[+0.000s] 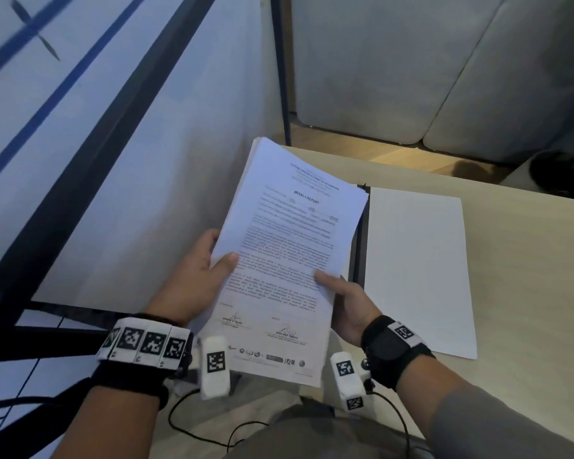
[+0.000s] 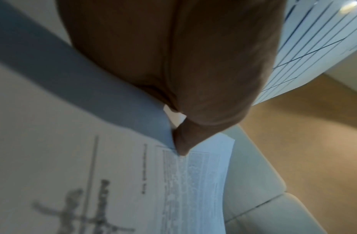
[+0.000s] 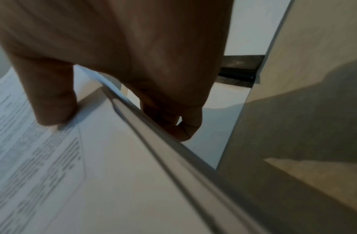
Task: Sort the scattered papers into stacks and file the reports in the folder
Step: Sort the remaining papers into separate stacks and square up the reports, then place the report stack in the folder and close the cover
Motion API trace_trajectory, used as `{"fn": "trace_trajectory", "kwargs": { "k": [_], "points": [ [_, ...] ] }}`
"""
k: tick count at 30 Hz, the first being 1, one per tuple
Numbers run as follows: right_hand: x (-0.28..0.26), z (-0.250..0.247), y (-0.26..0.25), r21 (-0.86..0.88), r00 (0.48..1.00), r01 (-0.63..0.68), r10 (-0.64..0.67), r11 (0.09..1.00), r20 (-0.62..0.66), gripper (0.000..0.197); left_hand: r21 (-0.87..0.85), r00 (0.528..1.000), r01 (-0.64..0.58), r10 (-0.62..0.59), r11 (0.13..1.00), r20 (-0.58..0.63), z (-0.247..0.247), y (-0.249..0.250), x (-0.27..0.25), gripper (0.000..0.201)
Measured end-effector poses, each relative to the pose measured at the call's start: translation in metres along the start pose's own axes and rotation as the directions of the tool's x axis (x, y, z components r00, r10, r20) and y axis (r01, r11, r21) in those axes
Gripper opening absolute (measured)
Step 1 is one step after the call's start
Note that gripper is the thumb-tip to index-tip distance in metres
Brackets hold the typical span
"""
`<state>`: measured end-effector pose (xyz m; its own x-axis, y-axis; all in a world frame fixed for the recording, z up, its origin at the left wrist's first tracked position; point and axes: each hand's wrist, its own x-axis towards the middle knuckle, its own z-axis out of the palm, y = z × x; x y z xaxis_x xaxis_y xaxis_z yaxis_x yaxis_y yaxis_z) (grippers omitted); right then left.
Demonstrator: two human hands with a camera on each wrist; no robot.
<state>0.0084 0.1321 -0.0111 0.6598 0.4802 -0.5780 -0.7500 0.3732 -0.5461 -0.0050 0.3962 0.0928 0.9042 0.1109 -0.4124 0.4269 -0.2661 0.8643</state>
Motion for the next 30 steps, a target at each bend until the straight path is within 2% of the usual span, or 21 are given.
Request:
{"fn": "trace_trajectory", "kwargs": {
  "k": [5, 9, 12, 15, 17, 20, 24, 26, 27, 28, 30],
  "points": [
    [-0.001, 0.013, -0.022, -0.055, 0.995, 0.098, -0.097, 0.994, 0.012, 0.043, 0.152, 0.998, -0.032, 0.041, 0.988, -0.057, 0.002, 0.014, 0.009, 0.018],
    [0.005, -0.005, -0.031, -0.201, 0.988, 0.139, -0.150, 0.970, -0.042, 0.047, 0.178, 0.995, 0.056, -0.041, 0.982, -0.088, 0.021, -0.003, 0.019, 0.027],
    [0.001, -0.024, -0.035, -0.349, 0.979, 0.116, -0.166, 0.930, -0.116, 0.042, 0.194, 0.988, 0.152, -0.151, 0.969, -0.023, 0.047, -0.023, 0.024, 0.041],
    [-0.015, -0.047, -0.037, -0.424, 0.963, 0.051, -0.157, 0.904, -0.220, 0.036, 0.124, 0.965, 0.243, -0.253, 0.962, 0.068, 0.080, -0.041, 0.022, 0.039],
    [-0.029, -0.067, -0.037, -0.454, 0.949, 0.001, -0.144, 0.891, -0.281, 0.035, 0.076, 0.947, 0.282, -0.290, 0.956, 0.138, 0.105, -0.052, 0.023, 0.048],
    [-0.058, -0.089, -0.056, -0.452, 0.935, -0.005, -0.156, 0.892, -0.317, 0.034, 0.066, 0.947, 0.248, -0.256, 0.967, 0.194, 0.141, -0.052, 0.032, 0.049],
    [-0.089, -0.113, -0.104, -0.329, 0.943, 0.160, -0.242, 0.931, -0.228, 0.038, -0.013, 0.968, 0.144, -0.138, 0.989, 0.212, 0.177, -0.006, 0.050, 0.037],
    [-0.082, -0.142, -0.123, -0.306, 0.941, 0.177, -0.252, 0.935, -0.228, 0.044, -0.009, 0.982, 0.128, -0.126, 0.992, 0.138, 0.183, 0.001, 0.070, 0.034],
    [-0.072, -0.160, -0.129, -0.343, 0.931, 0.152, -0.250, 0.927, -0.264, 0.047, 0.034, 0.988, 0.140, -0.142, 0.990, 0.063, 0.184, -0.002, 0.082, 0.032],
    [-0.060, -0.182, -0.131, -0.386, 0.919, 0.114, -0.245, 0.916, -0.310, 0.049, 0.143, 0.986, 0.166, -0.162, 0.976, -0.040, 0.184, -0.009, 0.093, 0.032],
    [-0.035, -0.228, -0.126, -0.448, 0.883, 0.029, -0.233, 0.893, -0.408, 0.052, 0.415, 0.942, 0.305, -0.206, 0.857, -0.266, 0.176, -0.029, 0.107, 0.056]
  ]
}}
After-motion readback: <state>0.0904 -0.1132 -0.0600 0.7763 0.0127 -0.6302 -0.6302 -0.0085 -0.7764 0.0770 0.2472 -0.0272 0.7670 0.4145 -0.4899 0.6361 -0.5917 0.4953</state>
